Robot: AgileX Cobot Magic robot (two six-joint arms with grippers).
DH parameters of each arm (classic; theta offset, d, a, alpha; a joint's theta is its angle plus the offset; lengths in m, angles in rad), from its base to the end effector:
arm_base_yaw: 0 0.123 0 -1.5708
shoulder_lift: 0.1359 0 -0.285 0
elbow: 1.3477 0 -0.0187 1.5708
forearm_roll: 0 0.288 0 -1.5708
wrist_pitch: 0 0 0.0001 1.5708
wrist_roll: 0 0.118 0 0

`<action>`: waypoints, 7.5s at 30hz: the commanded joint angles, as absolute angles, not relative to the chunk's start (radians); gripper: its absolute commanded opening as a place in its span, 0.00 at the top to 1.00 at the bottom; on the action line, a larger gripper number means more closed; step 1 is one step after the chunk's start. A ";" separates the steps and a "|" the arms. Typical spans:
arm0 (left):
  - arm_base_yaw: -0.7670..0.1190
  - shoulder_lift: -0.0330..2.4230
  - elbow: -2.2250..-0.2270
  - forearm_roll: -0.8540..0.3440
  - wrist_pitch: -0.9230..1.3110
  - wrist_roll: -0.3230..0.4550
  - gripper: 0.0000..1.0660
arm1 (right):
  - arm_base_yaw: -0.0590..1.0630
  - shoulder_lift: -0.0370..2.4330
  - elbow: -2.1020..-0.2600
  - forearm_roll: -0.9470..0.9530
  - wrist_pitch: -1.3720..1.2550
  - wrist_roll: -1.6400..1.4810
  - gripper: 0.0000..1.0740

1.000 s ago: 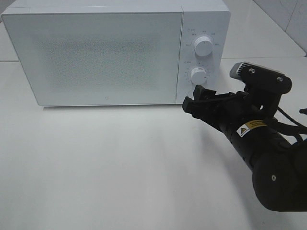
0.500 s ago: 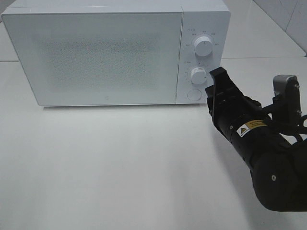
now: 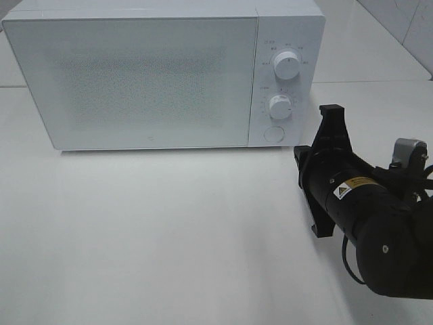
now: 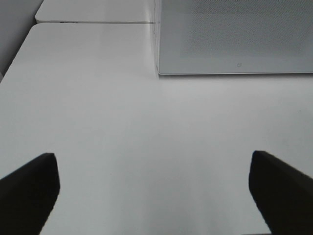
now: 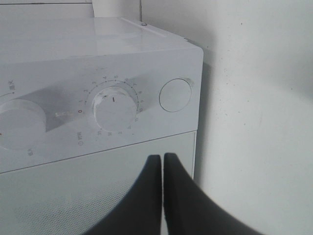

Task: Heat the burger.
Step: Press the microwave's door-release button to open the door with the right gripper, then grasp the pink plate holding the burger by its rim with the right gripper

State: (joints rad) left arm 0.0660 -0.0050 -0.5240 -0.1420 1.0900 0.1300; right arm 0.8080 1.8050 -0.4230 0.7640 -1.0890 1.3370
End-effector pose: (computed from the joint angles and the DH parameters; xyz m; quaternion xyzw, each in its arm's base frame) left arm 0.0469 -0.0117 0.2888 0.0320 0.8506 -0.0196 0.5245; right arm 0.2506 0.1576 0.0846 0.5187 0.6055 0.4437 0.4092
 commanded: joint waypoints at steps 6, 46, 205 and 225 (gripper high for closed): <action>0.068 -0.010 -0.524 -0.144 1.080 0.129 0.08 | 0.806 1.831 -0.440 0.793 -1.066 1.340 1.00; 0.068 -0.010 -0.524 -0.145 1.080 0.129 0.08 | 0.643 2.093 -0.810 0.708 -0.902 1.348 1.00; 0.068 -0.010 -0.524 -0.144 1.080 0.129 0.08 | 0.587 1.668 -1.011 0.181 0.495 -0.312 0.97; 0.068 -0.010 -0.524 -0.144 1.080 0.129 0.08 | 0.587 1.669 -1.141 -0.081 0.571 -1.114 0.93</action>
